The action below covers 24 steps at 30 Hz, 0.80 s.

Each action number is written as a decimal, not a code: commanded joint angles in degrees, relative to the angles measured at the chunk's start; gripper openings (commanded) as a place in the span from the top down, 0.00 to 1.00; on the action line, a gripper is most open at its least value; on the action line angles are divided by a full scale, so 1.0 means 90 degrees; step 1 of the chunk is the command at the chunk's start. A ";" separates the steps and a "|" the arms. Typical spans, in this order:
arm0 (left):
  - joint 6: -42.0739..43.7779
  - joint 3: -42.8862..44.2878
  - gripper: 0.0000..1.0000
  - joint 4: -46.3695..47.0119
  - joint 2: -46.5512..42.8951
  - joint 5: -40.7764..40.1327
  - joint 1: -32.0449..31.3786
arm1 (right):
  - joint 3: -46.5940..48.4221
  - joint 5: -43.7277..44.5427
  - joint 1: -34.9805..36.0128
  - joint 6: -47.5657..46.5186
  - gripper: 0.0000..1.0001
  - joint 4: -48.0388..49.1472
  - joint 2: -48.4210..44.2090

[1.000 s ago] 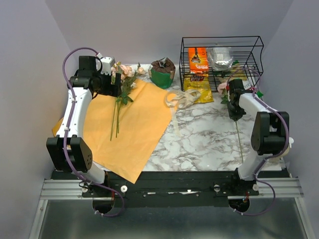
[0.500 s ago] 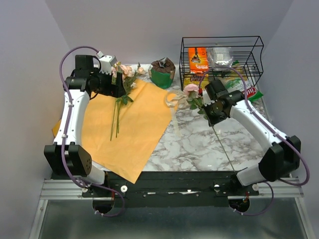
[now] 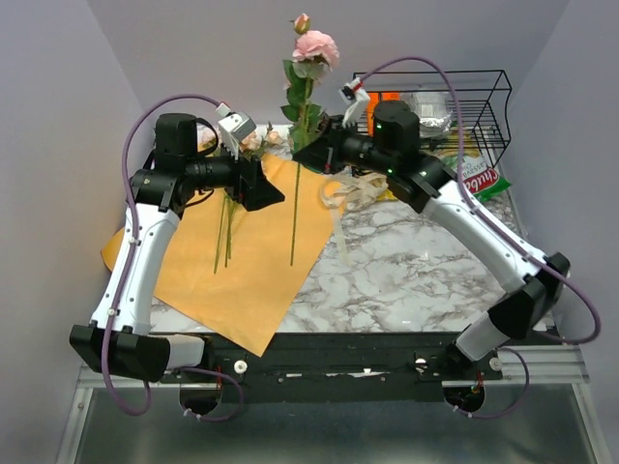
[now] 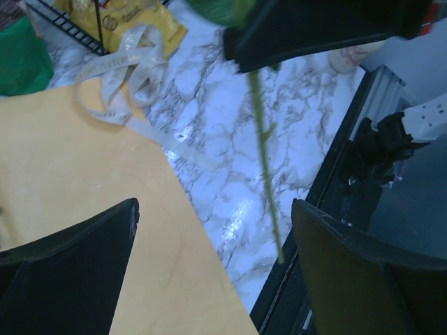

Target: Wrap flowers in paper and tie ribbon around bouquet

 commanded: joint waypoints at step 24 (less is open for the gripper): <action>-0.2319 -0.1704 1.00 0.1427 -0.0143 -0.1632 0.0791 | 0.1145 0.1624 0.0411 -0.1201 0.22 -0.1317 0.1197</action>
